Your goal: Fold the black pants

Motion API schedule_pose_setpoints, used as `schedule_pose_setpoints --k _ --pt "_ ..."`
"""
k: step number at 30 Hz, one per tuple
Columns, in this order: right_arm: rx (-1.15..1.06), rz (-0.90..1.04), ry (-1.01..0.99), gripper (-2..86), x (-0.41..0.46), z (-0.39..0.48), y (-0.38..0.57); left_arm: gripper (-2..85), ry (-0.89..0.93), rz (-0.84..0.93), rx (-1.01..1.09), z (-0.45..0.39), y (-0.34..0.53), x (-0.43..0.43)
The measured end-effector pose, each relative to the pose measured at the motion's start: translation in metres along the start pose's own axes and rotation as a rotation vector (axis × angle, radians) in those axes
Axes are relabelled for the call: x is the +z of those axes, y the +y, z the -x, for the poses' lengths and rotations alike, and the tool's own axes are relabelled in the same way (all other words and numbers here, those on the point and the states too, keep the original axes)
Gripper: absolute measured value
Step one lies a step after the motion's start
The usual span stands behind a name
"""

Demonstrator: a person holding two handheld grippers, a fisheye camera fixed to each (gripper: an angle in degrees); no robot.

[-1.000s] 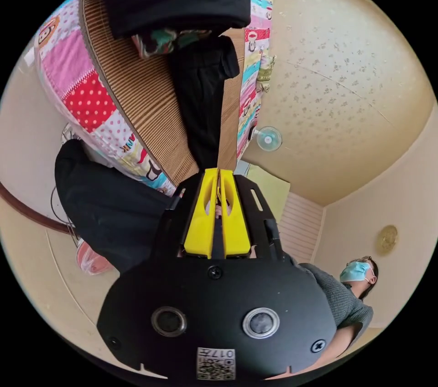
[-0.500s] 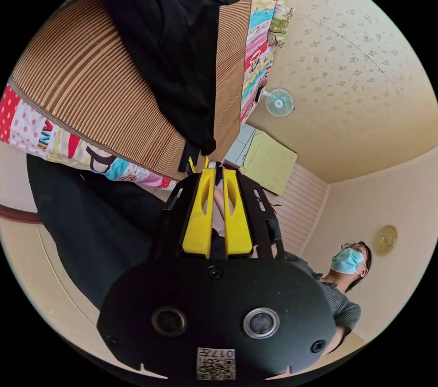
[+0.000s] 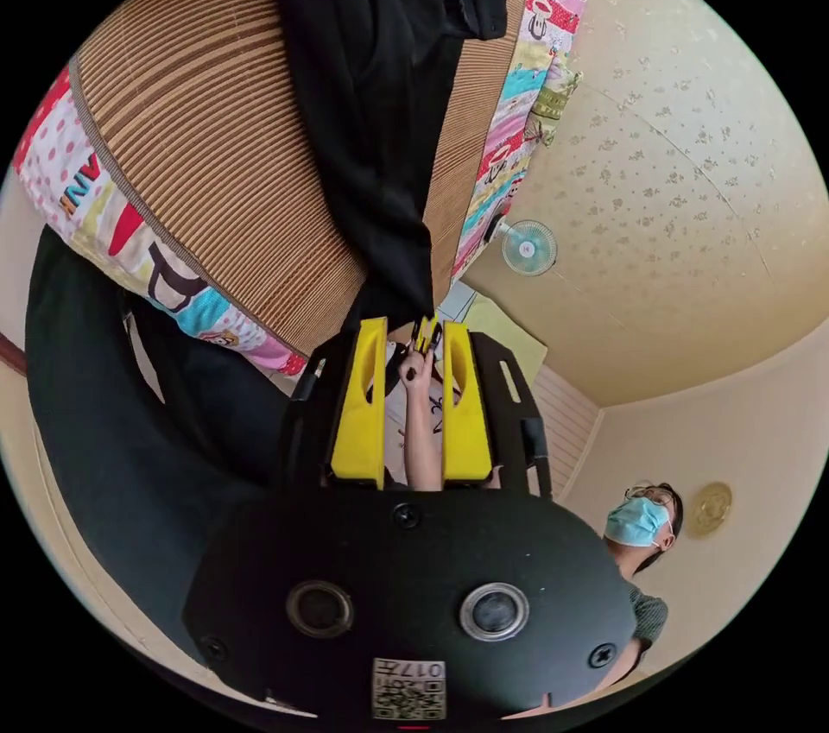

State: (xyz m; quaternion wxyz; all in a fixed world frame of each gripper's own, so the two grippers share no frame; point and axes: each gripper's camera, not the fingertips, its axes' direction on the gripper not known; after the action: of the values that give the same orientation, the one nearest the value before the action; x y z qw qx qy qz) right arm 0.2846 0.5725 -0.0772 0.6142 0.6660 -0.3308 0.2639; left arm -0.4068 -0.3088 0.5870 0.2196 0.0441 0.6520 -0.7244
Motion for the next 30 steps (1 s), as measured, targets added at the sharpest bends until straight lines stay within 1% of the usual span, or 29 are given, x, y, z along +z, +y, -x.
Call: schedule_pose_setpoints --k 1,3,5,6,7,8,9,10,11,12,13,14,15,16,18,20,21,22,23,24,26,27,29,30 --pt "-0.137 0.043 0.047 2.2 -0.001 0.036 0.020 13.2 0.009 -0.018 -0.008 0.001 -0.002 -0.002" --pt "-0.257 0.064 0.087 2.1 -0.008 0.069 0.059 15.0 0.028 -0.089 -0.041 0.005 -0.012 -0.009" --pt "-0.235 0.065 0.099 2.0 -0.019 0.066 0.095 16.1 0.019 -0.142 -0.062 0.011 -0.024 -0.015" --pt "-0.128 0.056 0.154 1.9 -0.028 0.045 0.118 16.5 -0.007 -0.181 -0.078 0.016 -0.033 -0.020" --pt "0.069 0.049 0.268 1.6 -0.038 0.014 0.141 17.0 -0.024 -0.200 -0.090 0.019 -0.037 -0.023" --pt "0.196 0.037 0.341 1.4 -0.045 -0.005 0.154 17.8 -0.056 -0.243 -0.120 0.026 -0.046 -0.030" --pt "0.450 -0.013 0.442 1.1 -0.061 -0.040 0.184 18.3 -0.076 -0.287 -0.152 0.034 -0.054 -0.036" --pt "0.672 -0.103 0.447 0.8 -0.078 -0.069 0.221 18.5 -0.083 -0.311 -0.169 0.038 -0.058 -0.040" --pt "0.748 -0.153 0.402 0.7 -0.084 -0.080 0.240 18.7 -0.100 -0.355 -0.198 0.045 -0.064 -0.047" --pt "0.828 -0.254 0.252 0.5 -0.091 -0.097 0.277 18.8 -0.125 -0.392 -0.218 0.049 -0.071 -0.055" --pt "0.852 -0.362 0.083 0.5 -0.093 -0.107 0.309 18.8 -0.139 -0.410 -0.224 0.050 -0.074 -0.059" --pt "0.859 -0.414 0.007 0.4 -0.093 -0.111 0.323 18.5 -0.171 -0.440 -0.229 0.051 -0.080 -0.067" --pt "0.870 -0.513 -0.115 0.4 -0.091 -0.114 0.348 18.0 -0.207 -0.451 -0.230 0.050 -0.088 -0.074" --pt "0.874 -0.595 -0.195 0.4 -0.088 -0.113 0.368 17.2 -0.225 -0.446 -0.231 0.050 -0.092 -0.076" --pt "0.879 -0.655 -0.250 0.4 -0.083 -0.110 0.389 12.4 -0.307 -0.348 -0.260 0.053 -0.111 -0.079" --pt "0.891 -0.633 -0.246 0.5 -0.078 -0.106 0.397 7.7 -0.333 -0.273 -0.249 0.055 -0.119 -0.083" --pt "0.903 -0.586 -0.223 0.6 -0.074 -0.104 0.396 5.6 -0.309 -0.184 -0.205 0.057 -0.125 -0.082" --pt "0.913 -0.525 -0.186 0.7 -0.071 -0.103 0.392 5.1 -0.297 -0.146 -0.181 0.057 -0.126 -0.082" --pt "0.916 -0.494 -0.164 0.7 -0.069 -0.102 0.389 4.4 -0.279 -0.089 -0.113 0.053 -0.125 -0.085" --pt "0.913 -0.439 -0.113 0.9 -0.066 -0.099 0.381 4.1 -0.257 -0.071 0.001 0.046 -0.116 -0.093" --pt "0.885 -0.381 -0.043 1.3 -0.061 -0.094 0.367 4.0 -0.243 -0.103 0.148 0.040 -0.090 -0.113" --pt "0.850 -0.371 -0.010 1.8 -0.057 -0.090 0.356 4.0 -0.193 -0.138 0.159 0.051 -0.070 -0.128" --pt "0.788 -0.395 0.004 3.1 -0.053 -0.085 0.344 4.0 -0.094 -0.185 0.097 0.079 -0.040 -0.144" --pt "0.751 -0.418 -0.005 4.4 -0.051 -0.083 0.337 4.0 -0.077 -0.206 0.050 0.095 -0.022 -0.151"
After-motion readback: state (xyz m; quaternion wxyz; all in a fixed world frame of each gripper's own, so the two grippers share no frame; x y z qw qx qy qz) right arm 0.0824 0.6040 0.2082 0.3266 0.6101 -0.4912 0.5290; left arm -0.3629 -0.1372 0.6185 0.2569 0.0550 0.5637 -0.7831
